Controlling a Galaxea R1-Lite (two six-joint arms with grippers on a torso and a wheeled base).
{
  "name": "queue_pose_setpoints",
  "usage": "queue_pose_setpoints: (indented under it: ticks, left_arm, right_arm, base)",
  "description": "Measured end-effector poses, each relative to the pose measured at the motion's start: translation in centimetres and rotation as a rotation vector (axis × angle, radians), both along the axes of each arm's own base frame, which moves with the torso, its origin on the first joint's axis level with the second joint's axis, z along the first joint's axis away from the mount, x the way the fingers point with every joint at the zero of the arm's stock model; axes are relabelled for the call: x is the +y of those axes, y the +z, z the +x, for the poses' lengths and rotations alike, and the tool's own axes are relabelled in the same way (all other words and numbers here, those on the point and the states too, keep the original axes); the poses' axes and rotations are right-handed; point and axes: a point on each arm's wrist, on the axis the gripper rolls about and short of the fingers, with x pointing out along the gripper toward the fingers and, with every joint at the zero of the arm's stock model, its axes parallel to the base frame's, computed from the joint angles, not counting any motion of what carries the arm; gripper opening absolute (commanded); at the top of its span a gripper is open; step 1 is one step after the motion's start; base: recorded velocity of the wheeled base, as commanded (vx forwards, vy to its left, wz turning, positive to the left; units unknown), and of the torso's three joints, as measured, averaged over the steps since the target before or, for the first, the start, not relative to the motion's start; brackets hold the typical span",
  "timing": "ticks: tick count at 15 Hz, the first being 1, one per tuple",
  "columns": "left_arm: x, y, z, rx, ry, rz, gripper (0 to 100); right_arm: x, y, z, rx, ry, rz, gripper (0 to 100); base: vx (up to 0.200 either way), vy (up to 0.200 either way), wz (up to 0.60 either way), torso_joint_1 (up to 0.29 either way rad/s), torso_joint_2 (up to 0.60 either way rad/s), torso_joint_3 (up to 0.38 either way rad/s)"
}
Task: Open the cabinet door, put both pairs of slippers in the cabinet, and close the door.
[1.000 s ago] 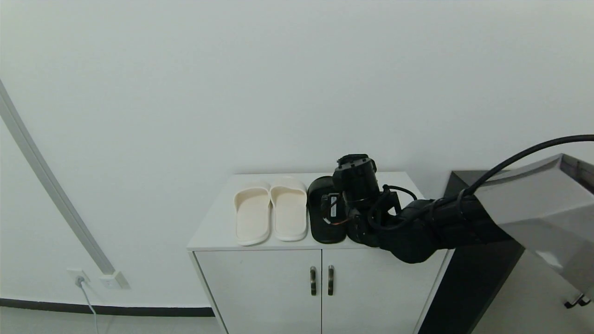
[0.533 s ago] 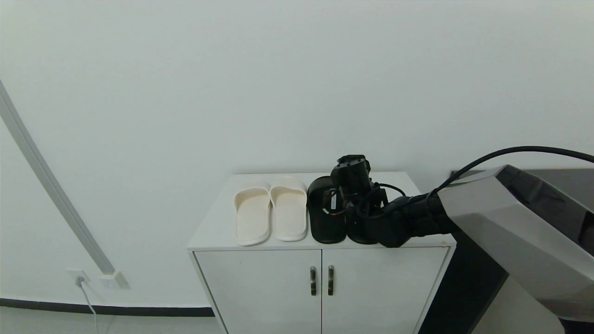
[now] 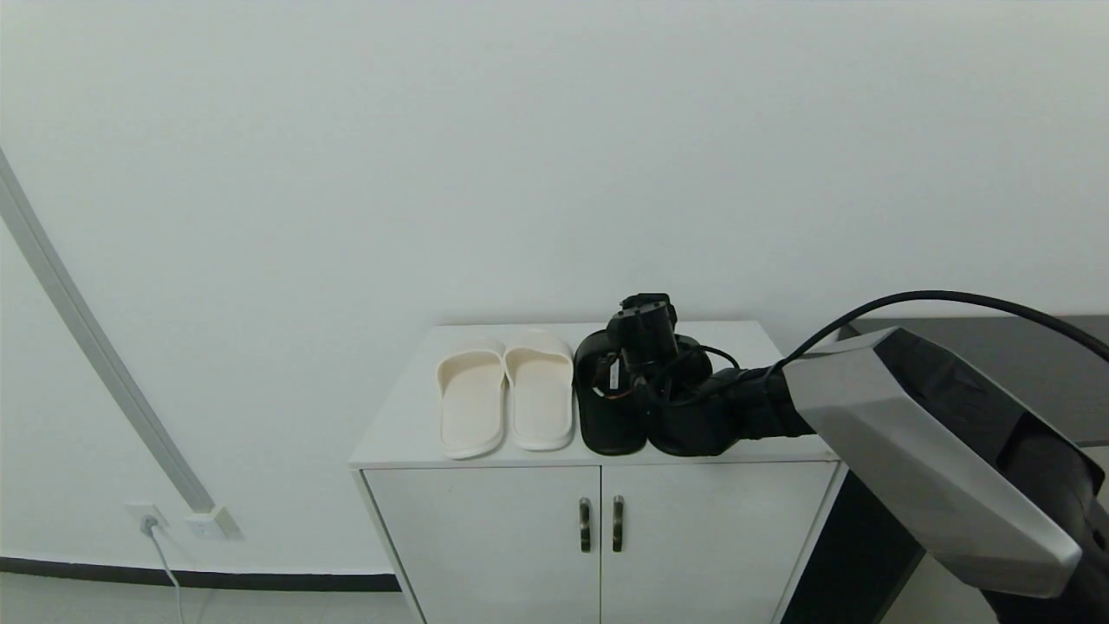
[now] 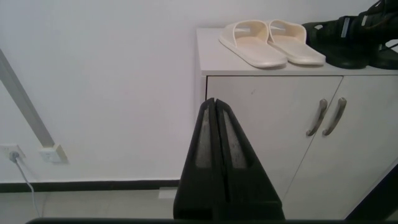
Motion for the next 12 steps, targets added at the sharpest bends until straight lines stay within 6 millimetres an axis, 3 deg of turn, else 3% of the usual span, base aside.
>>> queue_pose_setpoints:
  ticks: [5, 12]
  left_arm:
    - [0.0, 0.0, 0.0, 0.0, 0.0, 0.0, 0]
    - [0.0, 0.0, 0.0, 0.0, -0.001, 0.0, 0]
  right_arm:
    - [-0.16, -0.44, 0.68, -0.002, -0.009, -0.001, 0]
    - [-0.54, -0.13, 0.07, 0.009, -0.01, -0.013, 0]
  base:
    - [0.0, 0.0, 0.0, 0.0, 0.0, 0.0]
    - [0.0, 0.0, 0.0, 0.0, 0.0, 0.0]
